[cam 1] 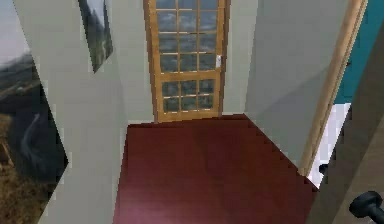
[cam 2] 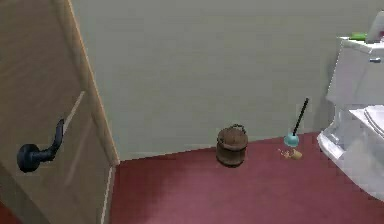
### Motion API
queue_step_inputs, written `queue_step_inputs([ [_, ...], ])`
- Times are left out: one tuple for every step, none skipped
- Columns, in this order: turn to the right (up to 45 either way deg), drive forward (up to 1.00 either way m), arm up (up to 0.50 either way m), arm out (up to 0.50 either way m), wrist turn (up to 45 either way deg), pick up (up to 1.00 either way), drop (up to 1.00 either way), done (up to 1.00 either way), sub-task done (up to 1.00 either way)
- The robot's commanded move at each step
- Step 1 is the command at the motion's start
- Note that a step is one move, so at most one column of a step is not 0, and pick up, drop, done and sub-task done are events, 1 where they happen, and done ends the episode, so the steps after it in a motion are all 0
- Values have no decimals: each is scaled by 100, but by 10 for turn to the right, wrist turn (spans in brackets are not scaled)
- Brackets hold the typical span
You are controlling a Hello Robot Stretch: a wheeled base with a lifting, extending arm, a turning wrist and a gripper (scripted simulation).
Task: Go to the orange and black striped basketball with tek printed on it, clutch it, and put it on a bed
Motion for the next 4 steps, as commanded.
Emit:
queue_step_inputs([
  [0,60,0,0,0,0,0,0,0],
  [300,0,0,0,0,0,0,0,0],
  [0,45,0,0,0,0,0,0,0],
  [450,0,0,0,0,0,0,0,0],
])
